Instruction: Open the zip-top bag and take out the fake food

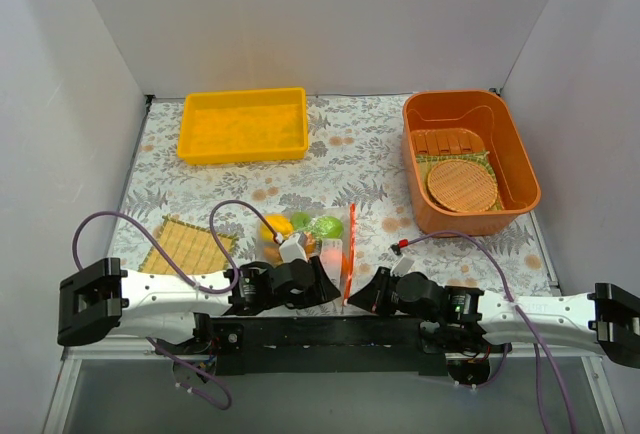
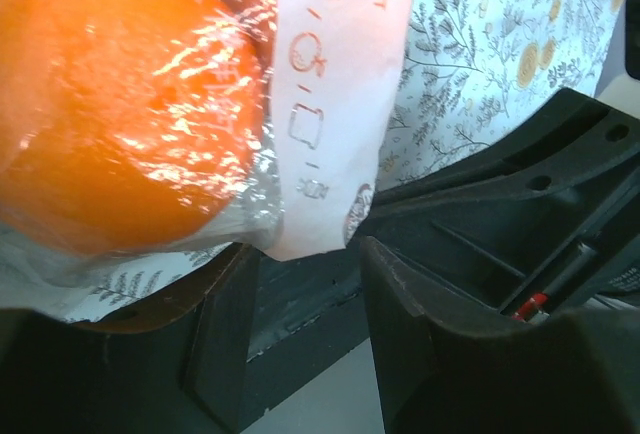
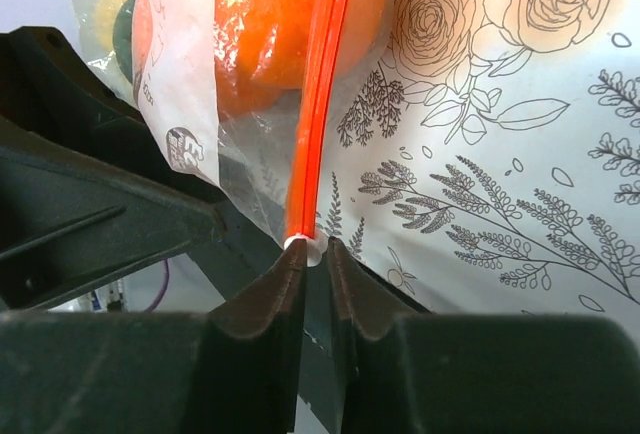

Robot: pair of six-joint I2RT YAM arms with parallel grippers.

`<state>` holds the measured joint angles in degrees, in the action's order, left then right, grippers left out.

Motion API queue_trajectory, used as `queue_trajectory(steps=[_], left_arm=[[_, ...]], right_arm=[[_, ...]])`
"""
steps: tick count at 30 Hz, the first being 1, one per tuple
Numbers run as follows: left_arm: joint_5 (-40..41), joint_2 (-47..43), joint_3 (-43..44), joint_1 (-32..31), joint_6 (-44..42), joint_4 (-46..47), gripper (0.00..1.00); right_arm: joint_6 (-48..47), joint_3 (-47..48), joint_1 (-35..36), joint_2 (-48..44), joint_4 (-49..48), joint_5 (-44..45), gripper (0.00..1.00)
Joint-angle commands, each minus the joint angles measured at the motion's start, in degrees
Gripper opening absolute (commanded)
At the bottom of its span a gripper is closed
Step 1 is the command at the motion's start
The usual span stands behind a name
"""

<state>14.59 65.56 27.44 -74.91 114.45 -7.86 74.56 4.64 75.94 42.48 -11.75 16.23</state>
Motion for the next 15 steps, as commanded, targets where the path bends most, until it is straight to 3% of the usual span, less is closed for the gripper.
queue_trajectory(steps=[1,3,5,15], left_arm=[[2.02,0.09,-0.72,-1.28,7.27,2.67,0.43],[2.28,0.71,-0.72,-1.81,7.45,2.93,0.43],[2.55,1.32,-0.72,-1.99,7.8,3.2,0.43],[6.94,4.75,0.77,-2.17,9.38,3.64,0.33]], right_arm=[[-1.0,1.69,0.79,-0.73,-0.19,2.23,0.35],[-1.61,-0.07,0.87,-0.47,-2.83,1.88,0.47],[-2.05,-0.51,0.87,0.15,-4.94,2.14,0.5],[-1.97,-1.48,1.14,0.41,-5.66,3.55,0.49]])
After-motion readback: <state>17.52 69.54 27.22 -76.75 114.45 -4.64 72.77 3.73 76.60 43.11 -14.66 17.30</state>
